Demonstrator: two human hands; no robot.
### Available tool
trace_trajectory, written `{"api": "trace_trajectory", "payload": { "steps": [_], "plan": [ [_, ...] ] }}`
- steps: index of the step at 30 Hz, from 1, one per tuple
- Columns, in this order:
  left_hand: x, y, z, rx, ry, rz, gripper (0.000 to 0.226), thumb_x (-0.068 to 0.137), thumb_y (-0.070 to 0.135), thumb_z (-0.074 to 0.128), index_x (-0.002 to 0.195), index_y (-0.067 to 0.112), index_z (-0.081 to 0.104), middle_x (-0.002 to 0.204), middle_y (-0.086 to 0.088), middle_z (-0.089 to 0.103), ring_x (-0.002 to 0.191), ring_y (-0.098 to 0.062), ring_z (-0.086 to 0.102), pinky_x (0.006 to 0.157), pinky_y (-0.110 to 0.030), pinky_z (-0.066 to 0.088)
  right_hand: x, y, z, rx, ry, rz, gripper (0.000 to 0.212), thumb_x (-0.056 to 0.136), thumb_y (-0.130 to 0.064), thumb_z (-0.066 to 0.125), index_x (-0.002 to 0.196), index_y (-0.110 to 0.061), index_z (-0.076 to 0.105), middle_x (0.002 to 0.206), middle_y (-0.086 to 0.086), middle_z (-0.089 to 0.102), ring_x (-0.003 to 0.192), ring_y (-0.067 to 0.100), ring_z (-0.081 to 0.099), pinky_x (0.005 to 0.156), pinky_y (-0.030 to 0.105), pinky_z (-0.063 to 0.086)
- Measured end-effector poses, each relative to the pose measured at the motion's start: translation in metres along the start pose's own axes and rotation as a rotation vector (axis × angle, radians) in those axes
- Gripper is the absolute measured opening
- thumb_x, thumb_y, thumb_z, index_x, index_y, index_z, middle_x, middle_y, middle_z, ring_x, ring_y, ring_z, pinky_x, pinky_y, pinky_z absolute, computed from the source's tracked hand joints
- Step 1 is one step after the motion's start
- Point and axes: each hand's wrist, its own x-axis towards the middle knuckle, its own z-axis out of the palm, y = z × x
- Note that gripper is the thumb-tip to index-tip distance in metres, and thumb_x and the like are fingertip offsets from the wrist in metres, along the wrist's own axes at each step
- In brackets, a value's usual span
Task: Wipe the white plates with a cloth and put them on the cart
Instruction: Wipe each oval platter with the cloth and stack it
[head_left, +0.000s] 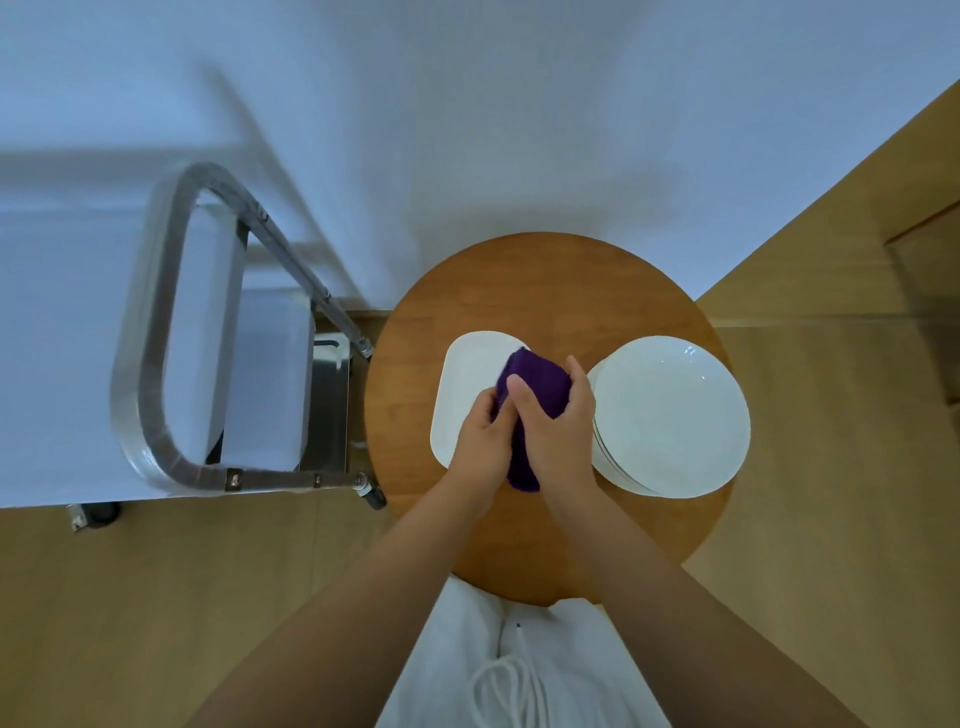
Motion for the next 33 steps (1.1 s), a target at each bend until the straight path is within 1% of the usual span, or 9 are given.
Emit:
{"api": "trace_trajectory", "payload": {
  "steps": [3, 10, 13, 16, 19, 21, 23, 27, 33],
  "plan": [
    [0.002, -0.007, -0.007, 0.004, -0.254, -0.107, 0.021, 0.101, 0.029, 0.042, 0.12, 0.029, 0.052, 0.119, 0.007, 0.061, 0.112, -0.014, 0.058, 0.083, -0.024, 0.053, 0.007, 0.009, -0.007, 0.086, -0.006, 0.082, 0.078, 0.079, -0.047, 0.067, 0.143, -0.032, 0.024, 0.139, -0.006, 0.041, 0.118, 0.014, 0.046, 0.074, 0.014, 0.047],
    [0.024, -0.022, -0.03, 0.129, -0.389, -0.196, 0.029, 0.099, 0.024, 0.049, 0.126, 0.034, 0.049, 0.124, 0.012, 0.058, 0.114, -0.011, 0.054, 0.087, -0.026, 0.047, 0.018, 0.021, -0.006, -0.047, 0.017, -0.072, 0.057, 0.073, -0.034, 0.076, 0.116, -0.032, 0.038, 0.112, -0.012, 0.047, 0.103, 0.014, 0.051, 0.058, 0.007, 0.047],
    [0.038, -0.042, -0.047, 0.241, -0.137, -0.144, 0.029, 0.097, 0.03, 0.052, 0.126, 0.034, 0.051, 0.13, 0.009, 0.053, 0.118, -0.012, 0.051, 0.087, -0.026, 0.043, 0.022, 0.031, -0.006, -0.212, -0.014, -0.17, 0.062, 0.072, -0.034, 0.078, 0.122, -0.027, 0.043, 0.113, -0.013, 0.045, 0.103, 0.01, 0.046, 0.06, 0.004, 0.042],
    [0.068, -0.064, -0.07, 0.556, 0.213, -0.101, 0.045, 0.096, 0.034, 0.053, 0.139, 0.024, 0.043, 0.144, -0.001, 0.043, 0.129, -0.021, 0.044, 0.101, -0.036, 0.041, 0.026, 0.045, -0.001, -0.311, -0.075, -0.225, 0.066, 0.071, -0.033, 0.079, 0.125, -0.021, 0.045, 0.12, -0.005, 0.049, 0.106, 0.01, 0.044, 0.058, 0.0, 0.04],
    [0.091, -0.081, -0.084, 0.896, 0.314, -0.133, 0.058, 0.095, 0.042, 0.05, 0.145, 0.018, 0.034, 0.15, -0.008, 0.036, 0.137, -0.03, 0.035, 0.11, -0.047, 0.032, 0.03, 0.054, 0.006, -0.379, -0.118, -0.242, 0.067, 0.071, -0.033, 0.079, 0.127, -0.018, 0.045, 0.125, 0.0, 0.05, 0.111, 0.013, 0.045, 0.062, 0.001, 0.041],
    [0.102, -0.089, -0.086, 0.907, 0.264, -0.162, 0.058, 0.094, 0.043, 0.051, 0.143, 0.015, 0.036, 0.146, -0.011, 0.04, 0.133, -0.031, 0.041, 0.105, -0.044, 0.038, 0.033, 0.058, 0.011, -0.415, -0.136, -0.246, 0.068, 0.072, -0.032, 0.079, 0.128, -0.017, 0.044, 0.127, 0.002, 0.049, 0.113, 0.015, 0.045, 0.065, 0.002, 0.04],
    [0.11, -0.094, -0.085, 0.791, 0.196, -0.172, 0.046, 0.094, 0.04, 0.054, 0.131, 0.013, 0.046, 0.129, -0.009, 0.055, 0.112, -0.026, 0.056, 0.089, -0.037, 0.049, 0.035, 0.061, 0.015, -0.44, -0.149, -0.258, 0.069, 0.071, -0.031, 0.08, 0.128, -0.017, 0.044, 0.128, 0.002, 0.048, 0.114, 0.015, 0.044, 0.065, 0.002, 0.04],
    [0.117, -0.094, -0.089, 0.797, 0.169, -0.112, 0.024, 0.094, 0.038, 0.055, 0.103, 0.016, 0.057, 0.097, -0.002, 0.06, 0.081, -0.016, 0.057, 0.068, -0.026, 0.045, 0.038, 0.065, 0.019, -0.459, -0.152, -0.258, 0.069, 0.071, -0.031, 0.08, 0.129, -0.017, 0.044, 0.128, 0.002, 0.047, 0.112, 0.013, 0.043, 0.063, 0.001, 0.039],
    [0.113, -0.083, -0.098, 0.799, 0.18, 0.006, 0.027, 0.099, 0.03, 0.047, 0.1, 0.011, 0.066, 0.091, -0.003, 0.065, 0.077, -0.017, 0.06, 0.066, -0.024, 0.05, 0.033, 0.066, 0.018, -0.45, -0.153, -0.237, 0.069, 0.071, -0.031, 0.079, 0.129, -0.017, 0.044, 0.129, 0.002, 0.048, 0.111, 0.011, 0.043, 0.062, 0.001, 0.039]
  ]
}}
